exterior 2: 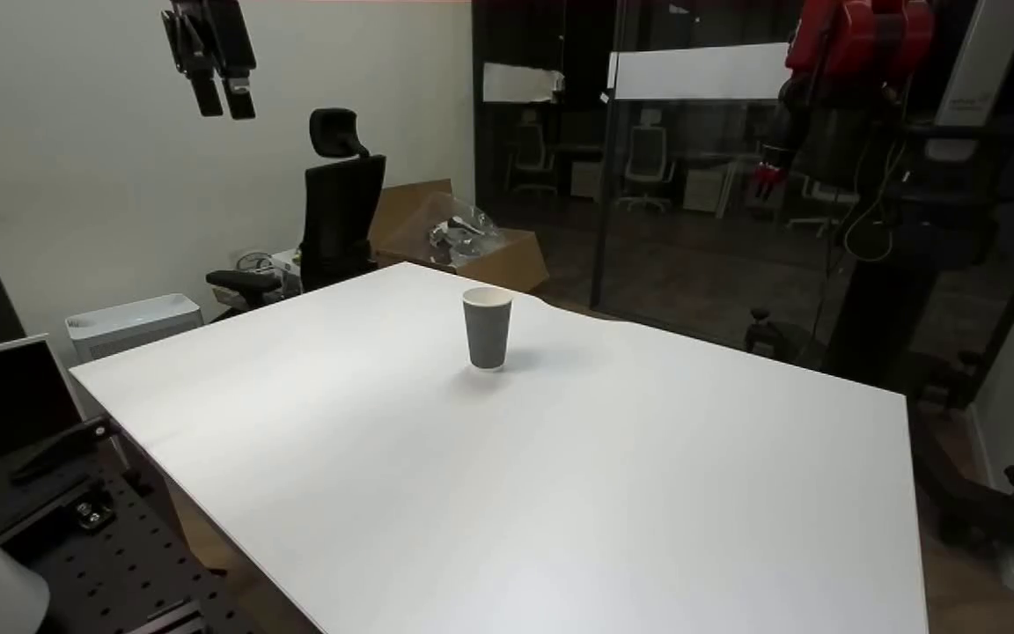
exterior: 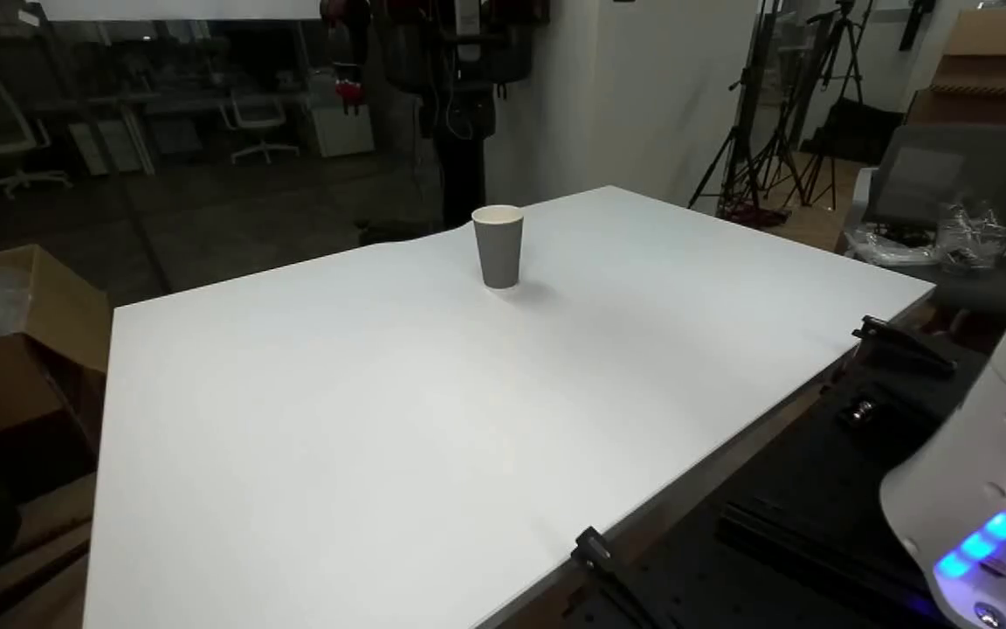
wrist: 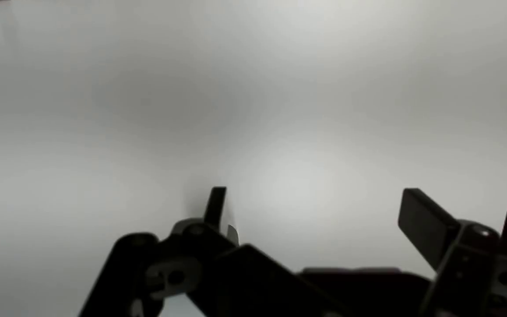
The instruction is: Place the mug in the middle of the table
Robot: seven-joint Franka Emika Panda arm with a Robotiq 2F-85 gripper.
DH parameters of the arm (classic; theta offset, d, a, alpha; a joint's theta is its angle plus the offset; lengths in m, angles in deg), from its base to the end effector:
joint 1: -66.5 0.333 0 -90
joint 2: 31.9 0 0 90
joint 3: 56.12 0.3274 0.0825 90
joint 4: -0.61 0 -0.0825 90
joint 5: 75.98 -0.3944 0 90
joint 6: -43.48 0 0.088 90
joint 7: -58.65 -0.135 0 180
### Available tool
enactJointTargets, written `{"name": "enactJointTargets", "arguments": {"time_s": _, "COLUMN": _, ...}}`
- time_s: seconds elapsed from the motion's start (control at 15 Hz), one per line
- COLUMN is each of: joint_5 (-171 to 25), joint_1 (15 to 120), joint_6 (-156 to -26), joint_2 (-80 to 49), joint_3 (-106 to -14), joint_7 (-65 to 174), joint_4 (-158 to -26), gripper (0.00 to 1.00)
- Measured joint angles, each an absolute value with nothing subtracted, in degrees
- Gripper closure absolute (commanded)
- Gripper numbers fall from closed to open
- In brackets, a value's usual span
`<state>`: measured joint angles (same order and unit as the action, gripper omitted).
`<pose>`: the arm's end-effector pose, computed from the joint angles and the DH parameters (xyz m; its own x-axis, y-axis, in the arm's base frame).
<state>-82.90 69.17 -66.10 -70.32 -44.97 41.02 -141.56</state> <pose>0.3533 0.1038 0.4965 0.9863 -0.1376 0.0908 -0.1358 -0.9904 -0.0253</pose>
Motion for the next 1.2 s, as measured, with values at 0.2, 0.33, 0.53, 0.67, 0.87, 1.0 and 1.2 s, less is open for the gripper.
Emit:
{"name": "enactJointTargets", "arguments": {"time_s": 0.2, "joint_5": -82.90, "joint_1": 69.17, "joint_6": -66.10, "joint_2": -70.32, "joint_3": -44.98, "joint_7": 41.02, "joint_4": -141.56, "gripper": 0.00}}
{"name": "enactJointTargets", "arguments": {"time_s": 0.33, "joint_5": -82.90, "joint_1": 69.17, "joint_6": -66.10, "joint_2": -70.32, "joint_3": -44.97, "joint_7": 41.02, "joint_4": -141.56, "gripper": 0.00}}
{"name": "enactJointTargets", "arguments": {"time_s": 0.53, "joint_5": -82.79, "joint_1": 69.14, "joint_6": -67.98, "joint_2": -70.19, "joint_3": -44.95, "joint_7": 40.91, "joint_4": -141.68, "gripper": 0.00}}
{"name": "enactJointTargets", "arguments": {"time_s": 0.67, "joint_5": -82.66, "joint_1": 68.31, "joint_6": -71.23, "joint_2": -69.33, "joint_3": -45.11, "joint_7": 40.68, "joint_4": -141.47, "gripper": 0.00}}
{"name": "enactJointTargets", "arguments": {"time_s": 0.87, "joint_5": -82.57, "joint_1": 65.55, "joint_6": -73.92, "joint_2": -64.71, "joint_3": -47.45, "joint_7": 41.08, "joint_4": -138.81, "gripper": 0.00}}
{"name": "enactJointTargets", "arguments": {"time_s": 1.0, "joint_5": -82.71, "joint_1": 63.94, "joint_6": -73.30, "joint_2": -58.73, "joint_3": -50.54, "joint_7": 42.15, "joint_4": -135.04, "gripper": 0.00}}
{"name": "enactJointTargets", "arguments": {"time_s": 1.2, "joint_5": -82.18, "joint_1": 62.02, "joint_6": -71.79, "joint_2": -48.37, "joint_3": -53.90, "joint_7": 42.73, "joint_4": -128.39, "gripper": 0.00}}
